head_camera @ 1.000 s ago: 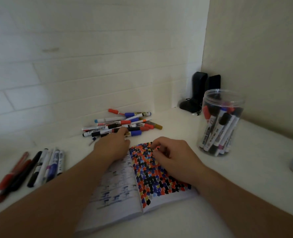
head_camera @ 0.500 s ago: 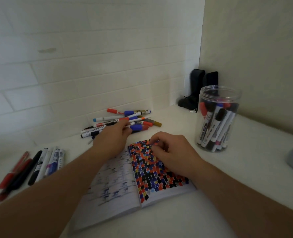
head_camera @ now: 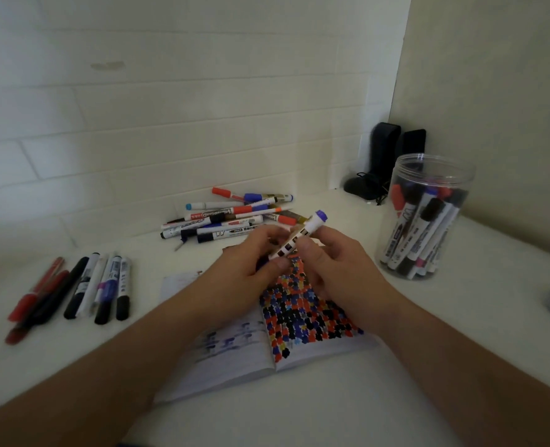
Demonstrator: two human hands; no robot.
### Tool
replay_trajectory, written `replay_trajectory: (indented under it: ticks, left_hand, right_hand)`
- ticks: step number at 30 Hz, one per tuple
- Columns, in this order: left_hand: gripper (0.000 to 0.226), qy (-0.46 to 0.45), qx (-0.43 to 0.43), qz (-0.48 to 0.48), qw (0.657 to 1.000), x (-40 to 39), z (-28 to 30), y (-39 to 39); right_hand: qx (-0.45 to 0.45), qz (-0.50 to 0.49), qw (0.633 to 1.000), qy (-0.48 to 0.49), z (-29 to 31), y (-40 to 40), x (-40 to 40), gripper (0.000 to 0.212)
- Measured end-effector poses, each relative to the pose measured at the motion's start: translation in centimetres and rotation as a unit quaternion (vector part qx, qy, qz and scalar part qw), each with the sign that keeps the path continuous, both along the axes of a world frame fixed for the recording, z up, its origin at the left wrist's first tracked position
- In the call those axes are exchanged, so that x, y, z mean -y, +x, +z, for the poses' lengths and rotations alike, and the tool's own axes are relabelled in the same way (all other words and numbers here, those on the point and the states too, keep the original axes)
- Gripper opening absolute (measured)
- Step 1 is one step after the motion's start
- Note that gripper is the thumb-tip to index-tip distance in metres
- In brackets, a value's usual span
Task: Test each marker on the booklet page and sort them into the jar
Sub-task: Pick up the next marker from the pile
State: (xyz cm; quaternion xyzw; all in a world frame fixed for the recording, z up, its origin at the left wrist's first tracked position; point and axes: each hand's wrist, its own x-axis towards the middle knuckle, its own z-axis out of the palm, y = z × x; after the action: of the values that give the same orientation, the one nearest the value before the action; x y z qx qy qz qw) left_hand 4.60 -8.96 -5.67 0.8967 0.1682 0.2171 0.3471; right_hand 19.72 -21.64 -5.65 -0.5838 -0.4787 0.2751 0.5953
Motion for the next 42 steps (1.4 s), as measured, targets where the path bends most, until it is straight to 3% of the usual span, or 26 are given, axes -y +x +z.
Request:
replay_trajectory:
  ticks: [3,11,23,26,27,30,32,35,37,39,42]
  left_hand:
    - [0.021,0.065,-0.043,-0.025,0.997,-0.3,-1.1,-0.4]
    - [0.012,0.16,-0.012,-0.06,0.985,-0.1,-2.1,-0.2]
    - [0.029,0.129,-0.006,-0.057,0.99,-0.1,-1.9,-0.3]
    - [0.046,0.092,-0.015,-0.05,0.994,0.1,-2.0,-0.7]
    - [0.049,0.067,-0.018,-0.036,0.997,0.0,-2.0,-1.0]
    - [0.047,0.003,-0.023,-0.001,1.0,-0.4,-1.9,-1.2]
    - [0.049,0.007,-0.052,-0.004,0.999,-0.7,-1.9,-1.1]
    - [0.038,0.087,-0.122,-0.051,0.987,-1.0,-1.8,-0.9]
    - [0.036,0.116,-0.141,-0.067,0.981,-1.1,-1.7,-0.8]
    - [0.037,0.133,-0.142,-0.07,0.978,-1.1,-1.8,-0.8]
    - [0.042,0.142,-0.144,-0.063,0.977,-1.0,-1.9,-0.7]
  right_hand:
    - [-0.028,0.018,0.999,0.011,0.2,-0.1,0.3,0.015]
    - [-0.038,0.011,0.999,-0.011,-0.5,-0.7,0.0,0.019]
    - [-0.013,0.003,1.0,-0.018,-0.2,-0.8,0.5,0.014]
    - [-0.008,-0.013,1.0,-0.024,0.6,-0.3,0.8,0.018]
    - [-0.036,-0.017,0.999,-0.024,0.9,0.2,1.1,0.021]
    - [-0.243,0.047,0.969,-0.016,2.8,2.5,2.9,0.017]
    - [-0.284,0.142,0.948,-0.012,4.1,3.6,4.4,0.026]
    - [-0.189,0.197,0.961,-0.048,5.0,2.8,5.4,0.027]
    - [-0.064,0.164,0.981,-0.085,4.5,1.4,5.3,0.01]
    - [0.08,0.108,0.984,-0.117,3.3,0.0,5.0,0.017]
    - [0.08,0.07,0.985,-0.139,1.4,-1.3,4.5,0.021]
